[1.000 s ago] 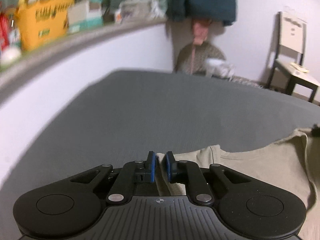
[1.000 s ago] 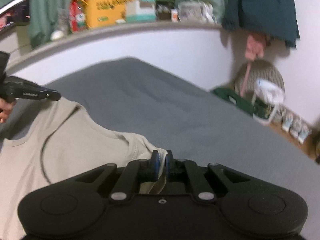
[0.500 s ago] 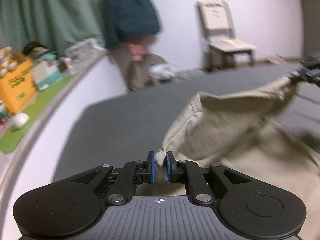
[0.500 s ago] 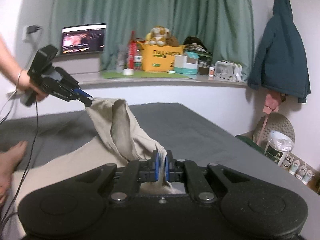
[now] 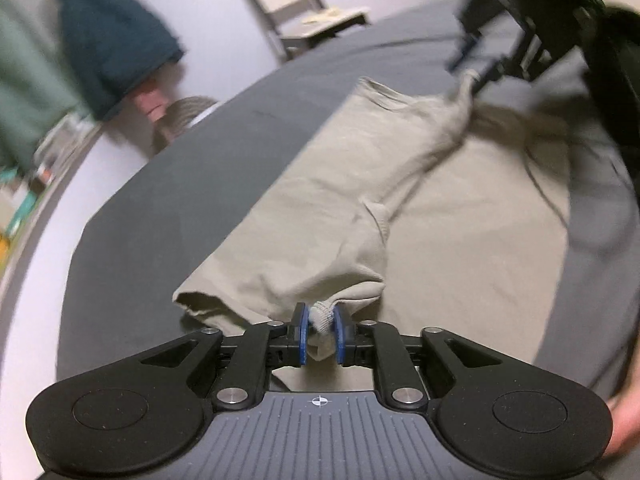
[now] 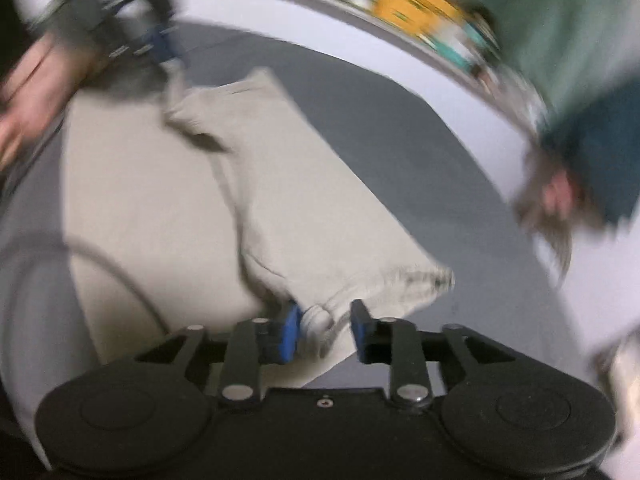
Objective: Fold clothes
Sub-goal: 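Lift the shirt edge with both grippers and fold it over lengthwise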
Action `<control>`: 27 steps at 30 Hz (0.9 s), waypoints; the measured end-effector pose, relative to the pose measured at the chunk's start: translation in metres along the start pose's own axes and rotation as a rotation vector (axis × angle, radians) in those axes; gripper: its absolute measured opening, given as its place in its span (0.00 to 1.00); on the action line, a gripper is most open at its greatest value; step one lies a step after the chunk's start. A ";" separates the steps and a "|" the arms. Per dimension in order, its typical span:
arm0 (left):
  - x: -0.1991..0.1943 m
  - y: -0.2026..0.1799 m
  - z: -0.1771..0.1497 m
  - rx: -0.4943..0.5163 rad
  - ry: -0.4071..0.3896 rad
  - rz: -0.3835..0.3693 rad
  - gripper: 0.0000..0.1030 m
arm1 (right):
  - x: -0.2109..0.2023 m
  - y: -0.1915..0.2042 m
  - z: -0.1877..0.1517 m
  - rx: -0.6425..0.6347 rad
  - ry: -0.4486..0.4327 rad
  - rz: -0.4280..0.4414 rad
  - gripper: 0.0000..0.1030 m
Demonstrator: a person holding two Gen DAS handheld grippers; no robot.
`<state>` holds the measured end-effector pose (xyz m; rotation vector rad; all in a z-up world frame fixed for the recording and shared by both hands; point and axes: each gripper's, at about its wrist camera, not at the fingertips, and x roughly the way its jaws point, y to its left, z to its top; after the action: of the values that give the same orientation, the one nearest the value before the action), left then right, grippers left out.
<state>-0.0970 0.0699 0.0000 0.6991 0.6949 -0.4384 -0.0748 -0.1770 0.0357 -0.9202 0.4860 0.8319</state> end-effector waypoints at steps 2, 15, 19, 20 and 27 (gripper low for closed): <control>-0.008 -0.011 0.003 0.063 -0.030 0.040 0.86 | -0.002 0.018 0.003 -0.189 0.011 -0.033 0.39; 0.011 -0.070 0.000 0.592 -0.006 0.103 0.95 | 0.057 0.105 -0.011 -0.958 0.072 -0.212 0.39; 0.019 -0.085 0.000 0.735 0.011 0.099 0.62 | 0.056 0.108 -0.011 -0.996 0.015 -0.245 0.39; 0.021 -0.089 0.000 0.770 0.015 0.098 0.57 | 0.055 0.109 -0.011 -1.001 0.006 -0.255 0.39; 0.026 -0.083 0.013 0.672 0.039 0.027 0.23 | 0.056 0.105 -0.006 -0.955 0.002 -0.212 0.08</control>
<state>-0.1212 -0.0003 -0.0463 1.3507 0.5698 -0.6430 -0.1252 -0.1239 -0.0581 -1.8104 -0.0495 0.8648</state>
